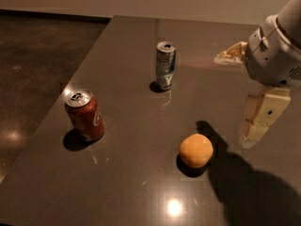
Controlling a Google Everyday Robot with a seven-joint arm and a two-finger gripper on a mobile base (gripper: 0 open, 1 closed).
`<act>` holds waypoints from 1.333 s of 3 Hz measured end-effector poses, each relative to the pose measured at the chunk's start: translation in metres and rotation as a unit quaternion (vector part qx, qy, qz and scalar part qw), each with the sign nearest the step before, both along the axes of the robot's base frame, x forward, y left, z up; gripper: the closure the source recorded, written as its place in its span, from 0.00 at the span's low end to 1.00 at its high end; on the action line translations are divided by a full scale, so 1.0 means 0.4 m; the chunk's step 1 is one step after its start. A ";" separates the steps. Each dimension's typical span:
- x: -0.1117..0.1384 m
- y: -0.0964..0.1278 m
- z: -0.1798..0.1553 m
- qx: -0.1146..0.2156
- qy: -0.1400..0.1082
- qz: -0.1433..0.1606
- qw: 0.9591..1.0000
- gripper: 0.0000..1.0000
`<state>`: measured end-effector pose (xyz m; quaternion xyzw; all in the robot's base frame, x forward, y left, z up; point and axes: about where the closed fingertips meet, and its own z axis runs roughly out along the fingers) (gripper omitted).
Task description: Pick orange
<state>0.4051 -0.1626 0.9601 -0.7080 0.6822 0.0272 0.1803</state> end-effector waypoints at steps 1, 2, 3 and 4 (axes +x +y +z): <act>-0.032 0.051 -0.011 0.008 0.003 0.024 1.000 0.00; -0.051 0.091 -0.047 0.011 0.012 0.040 0.999 0.00; -0.070 0.085 -0.122 -0.001 0.037 0.045 0.998 0.00; -0.087 0.068 -0.163 -0.012 0.053 0.049 0.997 0.00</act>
Offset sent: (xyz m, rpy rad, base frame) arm -0.0303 0.0540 -0.0434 0.0297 0.0633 0.1190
